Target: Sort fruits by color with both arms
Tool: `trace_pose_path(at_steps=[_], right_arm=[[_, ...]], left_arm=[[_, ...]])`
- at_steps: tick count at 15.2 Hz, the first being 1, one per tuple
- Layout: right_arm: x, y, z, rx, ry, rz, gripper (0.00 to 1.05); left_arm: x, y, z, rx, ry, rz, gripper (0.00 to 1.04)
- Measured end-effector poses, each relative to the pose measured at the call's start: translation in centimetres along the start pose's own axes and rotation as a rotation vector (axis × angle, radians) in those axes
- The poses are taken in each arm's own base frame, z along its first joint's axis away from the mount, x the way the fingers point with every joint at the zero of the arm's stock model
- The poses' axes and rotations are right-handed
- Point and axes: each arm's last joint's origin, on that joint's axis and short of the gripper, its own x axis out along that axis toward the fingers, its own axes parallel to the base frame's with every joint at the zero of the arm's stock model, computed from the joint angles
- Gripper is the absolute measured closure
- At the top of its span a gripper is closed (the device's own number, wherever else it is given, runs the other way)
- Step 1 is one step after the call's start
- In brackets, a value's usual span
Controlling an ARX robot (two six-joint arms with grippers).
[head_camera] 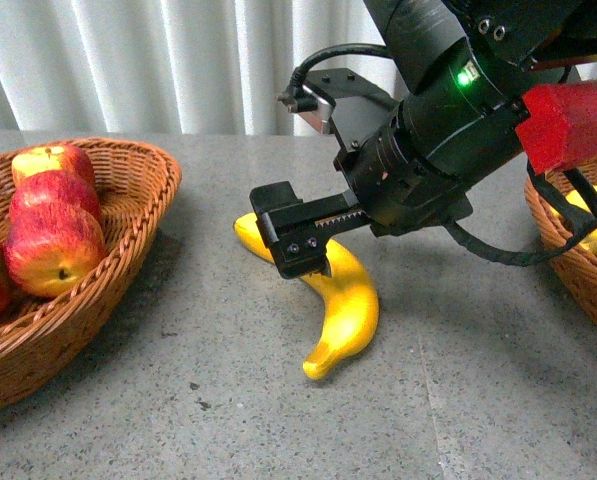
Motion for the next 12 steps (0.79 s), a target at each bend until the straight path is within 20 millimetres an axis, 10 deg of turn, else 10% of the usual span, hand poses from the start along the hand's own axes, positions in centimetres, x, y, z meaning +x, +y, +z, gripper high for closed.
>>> trace_pose_path(at_steps=[5, 9, 12], right_arm=[[1.8, 0.8, -2.2, -0.051, 0.062, -0.002, 0.06], [1.6, 0.6, -1.7, -0.054, 0.024, 0.013, 0.54], [-0.8, -1.2, -0.1, 0.009, -0.074, 0.051, 0.64]], left_arm=[[0.0, 0.0, 0.0, 0.000, 0.000, 0.000, 0.07], [0.0, 0.0, 0.0, 0.000, 0.000, 0.000, 0.07], [0.0, 0.0, 0.0, 0.000, 0.000, 0.000, 0.07]])
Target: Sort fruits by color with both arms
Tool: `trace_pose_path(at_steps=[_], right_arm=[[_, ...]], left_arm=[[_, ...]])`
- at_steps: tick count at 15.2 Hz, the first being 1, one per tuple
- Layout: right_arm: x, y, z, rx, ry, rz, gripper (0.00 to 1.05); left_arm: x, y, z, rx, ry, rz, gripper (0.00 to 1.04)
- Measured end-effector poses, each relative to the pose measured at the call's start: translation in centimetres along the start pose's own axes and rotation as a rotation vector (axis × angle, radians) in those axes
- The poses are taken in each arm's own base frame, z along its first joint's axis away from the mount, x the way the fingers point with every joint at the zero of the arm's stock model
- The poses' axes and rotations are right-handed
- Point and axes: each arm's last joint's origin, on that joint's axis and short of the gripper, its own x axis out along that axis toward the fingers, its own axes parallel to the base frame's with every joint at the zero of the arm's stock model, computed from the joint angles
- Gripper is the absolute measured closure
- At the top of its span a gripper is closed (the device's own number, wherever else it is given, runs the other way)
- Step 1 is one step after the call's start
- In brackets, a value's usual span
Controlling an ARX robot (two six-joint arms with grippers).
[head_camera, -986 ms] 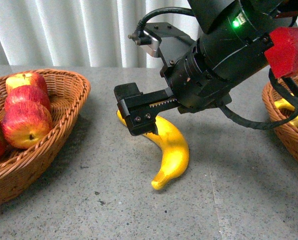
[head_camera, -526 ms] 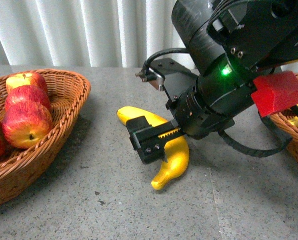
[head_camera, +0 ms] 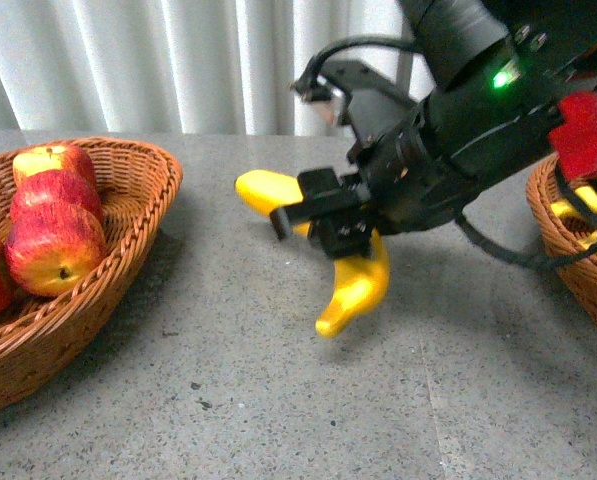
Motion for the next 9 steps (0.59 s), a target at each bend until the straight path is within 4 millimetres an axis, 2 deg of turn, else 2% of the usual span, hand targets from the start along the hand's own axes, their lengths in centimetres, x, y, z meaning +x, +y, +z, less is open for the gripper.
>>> trace_pose_path(at_steps=[1, 2, 3, 4, 6, 9], right_arm=[[-2.1, -1.1, 1.4, 0.036, -0.091, 0.026, 0.65], [-5.2, -2.4, 3.2, 0.061, -0.226, 0.050, 0.65], [-8.3, -3.9, 4.2, 0.070, -0.344, 0.056, 0.65], [-11.2, -5.7, 4.3, 0.063, -0.425, 0.031, 0.65], [-14.3, -9.5, 2.5, 0.027, -0.469, -0.084, 0.65], [-15.6, -15.4, -3.3, 0.014, -0.323, -0.188, 0.65]], left_arm=[[0.0, 0.0, 0.0, 0.000, 0.000, 0.000, 0.07], [0.0, 0.0, 0.0, 0.000, 0.000, 0.000, 0.07], [0.0, 0.0, 0.0, 0.000, 0.000, 0.000, 0.07], [0.0, 0.0, 0.0, 0.000, 0.000, 0.000, 0.07], [0.0, 0.0, 0.0, 0.000, 0.000, 0.000, 0.07], [0.0, 0.0, 0.0, 0.000, 0.000, 0.000, 0.07]])
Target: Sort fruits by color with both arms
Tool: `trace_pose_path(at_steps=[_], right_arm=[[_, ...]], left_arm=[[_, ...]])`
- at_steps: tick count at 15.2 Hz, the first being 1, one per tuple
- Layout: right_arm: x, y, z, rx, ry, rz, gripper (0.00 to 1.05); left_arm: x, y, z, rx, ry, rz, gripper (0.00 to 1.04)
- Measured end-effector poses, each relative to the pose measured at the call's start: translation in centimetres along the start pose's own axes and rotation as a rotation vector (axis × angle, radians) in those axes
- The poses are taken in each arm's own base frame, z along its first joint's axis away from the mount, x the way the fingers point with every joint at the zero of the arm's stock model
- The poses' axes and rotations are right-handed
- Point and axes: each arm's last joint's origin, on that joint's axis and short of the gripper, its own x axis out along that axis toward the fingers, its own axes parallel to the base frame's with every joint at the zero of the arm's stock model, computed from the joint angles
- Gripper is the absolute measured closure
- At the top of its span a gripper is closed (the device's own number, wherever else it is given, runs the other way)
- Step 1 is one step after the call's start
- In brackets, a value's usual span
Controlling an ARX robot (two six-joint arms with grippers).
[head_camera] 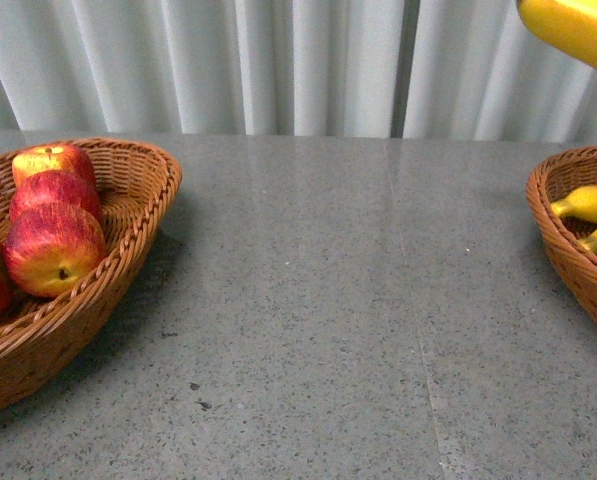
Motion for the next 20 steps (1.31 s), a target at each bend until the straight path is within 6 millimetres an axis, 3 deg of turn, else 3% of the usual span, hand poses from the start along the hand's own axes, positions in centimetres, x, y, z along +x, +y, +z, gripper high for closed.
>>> trace_pose_path(at_steps=[3, 6, 8, 10, 12, 14, 15, 17, 18, 20], right_arm=[[-2.0, -4.5, -3.6, -0.086, 0.117, -0.104, 0.65], [-2.9, -4.5, -6.4, -0.067, 0.211, -0.041, 0.64], [-4.1, -3.3, -5.1, -0.085, 0.171, -0.002, 0.33], [-4.9, -1.7, -1.4, -0.116, 0.030, 0.020, 0.05], [-5.8, 0.1, 2.4, -0.101, -0.180, 0.021, 0.07], [-8.1, 1.6, 5.2, -0.029, -0.370, 0.020, 0.07], [-9.7, 2.5, 5.4, 0.033, -0.432, 0.028, 0.07], [-12.3, 4.7, 2.1, 0.086, -0.487, -0.265, 0.26], [-13.8, 5.7, -1.7, 0.115, -0.471, -0.402, 0.43], [-15.1, 7.3, -6.1, 0.125, -0.440, -0.426, 0.65]], left_arm=[[0.0, 0.0, 0.0, 0.000, 0.000, 0.000, 0.07], [0.0, 0.0, 0.0, 0.000, 0.000, 0.000, 0.07], [0.0, 0.0, 0.0, 0.000, 0.000, 0.000, 0.07], [0.0, 0.0, 0.0, 0.000, 0.000, 0.000, 0.07], [0.0, 0.0, 0.0, 0.000, 0.000, 0.000, 0.07], [0.0, 0.0, 0.0, 0.000, 0.000, 0.000, 0.07], [0.0, 0.0, 0.0, 0.000, 0.000, 0.000, 0.07], [0.0, 0.0, 0.0, 0.000, 0.000, 0.000, 0.07], [0.0, 0.0, 0.0, 0.000, 0.000, 0.000, 0.07], [0.0, 0.0, 0.0, 0.000, 0.000, 0.000, 0.07]])
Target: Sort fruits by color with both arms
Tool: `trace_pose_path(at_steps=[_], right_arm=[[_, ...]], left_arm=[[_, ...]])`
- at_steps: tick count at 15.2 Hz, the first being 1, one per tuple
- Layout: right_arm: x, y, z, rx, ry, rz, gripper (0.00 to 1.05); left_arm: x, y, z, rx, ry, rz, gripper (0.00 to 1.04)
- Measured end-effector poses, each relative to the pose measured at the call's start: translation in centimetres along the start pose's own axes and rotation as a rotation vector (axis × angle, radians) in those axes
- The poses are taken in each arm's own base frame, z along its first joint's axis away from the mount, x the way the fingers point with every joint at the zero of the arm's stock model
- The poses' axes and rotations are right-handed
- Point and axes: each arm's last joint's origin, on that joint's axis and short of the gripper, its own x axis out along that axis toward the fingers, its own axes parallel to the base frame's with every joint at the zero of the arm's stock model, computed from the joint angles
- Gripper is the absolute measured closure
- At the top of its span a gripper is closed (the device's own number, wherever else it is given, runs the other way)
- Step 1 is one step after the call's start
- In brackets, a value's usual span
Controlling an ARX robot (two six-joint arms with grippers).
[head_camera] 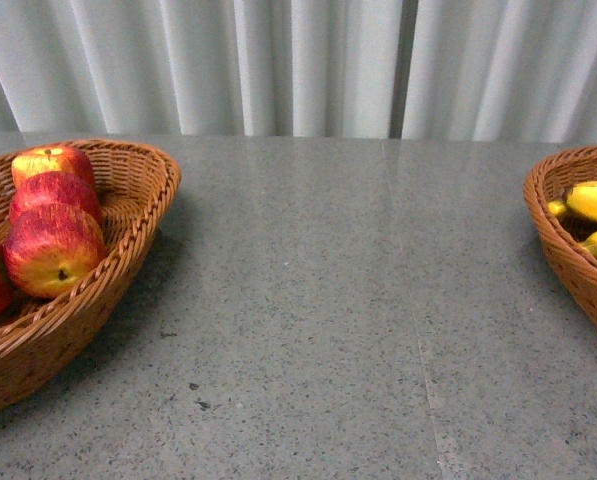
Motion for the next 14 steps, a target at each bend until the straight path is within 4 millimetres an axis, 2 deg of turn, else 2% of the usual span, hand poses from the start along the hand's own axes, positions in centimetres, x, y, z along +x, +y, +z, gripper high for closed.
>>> trace_pose_path(at_steps=[2, 3, 8, 14], right_arm=[[-3.2, 0.2, -3.6, -0.003, 0.014, 0.010, 0.91], [-4.1, 0.4, -4.6, -0.008, -0.014, 0.001, 1.03], [-5.1, 2.2, -7.2, -0.014, -0.019, 0.034, 1.03], [-5.7, 2.0, -8.9, -0.013, -0.016, 0.007, 1.03]], left_arm=[[0.0, 0.0, 0.0, 0.000, 0.000, 0.000, 0.07], [0.0, 0.0, 0.0, 0.000, 0.000, 0.000, 0.07], [0.0, 0.0, 0.0, 0.000, 0.000, 0.000, 0.07], [0.0, 0.0, 0.0, 0.000, 0.000, 0.000, 0.07]])
